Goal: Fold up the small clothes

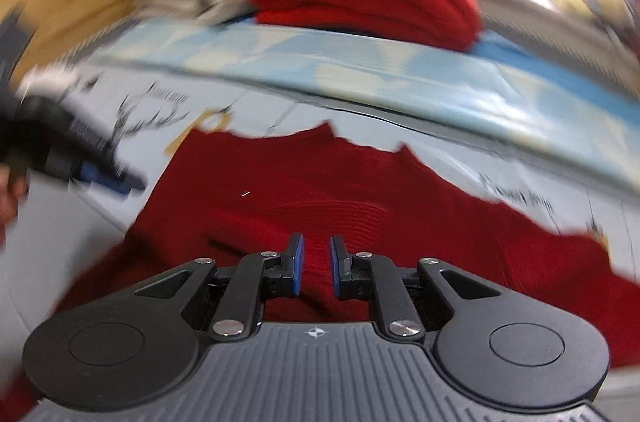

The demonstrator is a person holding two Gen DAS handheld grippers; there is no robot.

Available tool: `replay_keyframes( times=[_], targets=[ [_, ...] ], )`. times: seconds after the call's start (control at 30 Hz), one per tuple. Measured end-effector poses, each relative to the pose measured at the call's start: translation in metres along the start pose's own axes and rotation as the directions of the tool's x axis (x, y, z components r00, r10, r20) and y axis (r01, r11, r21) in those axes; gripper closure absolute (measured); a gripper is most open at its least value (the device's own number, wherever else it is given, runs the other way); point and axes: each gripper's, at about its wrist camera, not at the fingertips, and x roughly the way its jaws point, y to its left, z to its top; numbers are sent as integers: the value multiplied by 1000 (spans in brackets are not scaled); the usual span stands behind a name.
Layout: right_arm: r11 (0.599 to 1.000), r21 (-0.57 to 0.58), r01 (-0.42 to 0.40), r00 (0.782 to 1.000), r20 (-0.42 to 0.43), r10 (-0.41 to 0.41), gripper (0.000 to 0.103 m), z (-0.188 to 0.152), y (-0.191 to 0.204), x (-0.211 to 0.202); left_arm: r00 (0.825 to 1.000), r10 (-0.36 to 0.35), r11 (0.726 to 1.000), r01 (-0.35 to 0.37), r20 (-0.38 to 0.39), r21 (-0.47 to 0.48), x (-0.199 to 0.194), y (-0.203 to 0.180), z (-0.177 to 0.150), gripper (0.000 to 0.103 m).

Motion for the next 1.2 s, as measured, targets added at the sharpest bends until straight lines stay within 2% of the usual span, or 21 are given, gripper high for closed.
replay_keyframes(
  times=[0.1,0.17,0.27,0.37,0.53,0.63,0.73,0.83,0.87,1.03,1.13,1.17,1.2],
  targets=[
    [988,-151,22,1000,20,-20,84,-4,30,7,1000,-9,1000,9,22,-15,-6,2,4,84],
    [974,-223,32,999,19,-29,72,-6,43,15,999,-13,1000,14,34,-28,-10,3,7,84],
    [954,-296,54,998,-7,-58,66,-14,56,29,999,-10,1000,11,48,-26,-12,2,10,84],
    [939,-338,59,996,-36,-76,61,-21,62,42,999,-7,1000,8,37,-29,-10,3,10,84],
    [915,-391,100,989,-61,-134,61,-28,65,60,999,-17,999,18,36,-37,-11,8,14,84],
    [916,-386,110,985,-78,-151,61,-26,62,63,999,-10,999,11,37,-37,-11,12,15,84],
    [924,-366,108,984,-93,-152,64,-22,59,63,999,-1,999,3,35,-47,-10,17,17,84],
    [942,-305,137,980,-95,-173,98,-16,48,64,999,5,999,-3,38,-49,-10,20,19,84],
    [955,-265,137,981,-96,-168,103,-14,42,61,999,7,999,-5,38,-49,-10,21,20,84],
    [983,-86,165,983,-66,-171,103,-6,6,42,999,14,998,-11,38,-54,-9,25,22,84],
    [990,-91,107,994,1,-108,96,-6,2,34,999,16,998,-14,38,-56,-9,24,22,84],
    [990,-118,82,997,12,-81,79,-7,6,33,999,16,998,-14,37,-54,-9,23,21,84],
    [986,-154,60,998,20,-58,68,-9,12,33,999,17,999,-15,36,-52,-9,21,20,84]
  ],
)
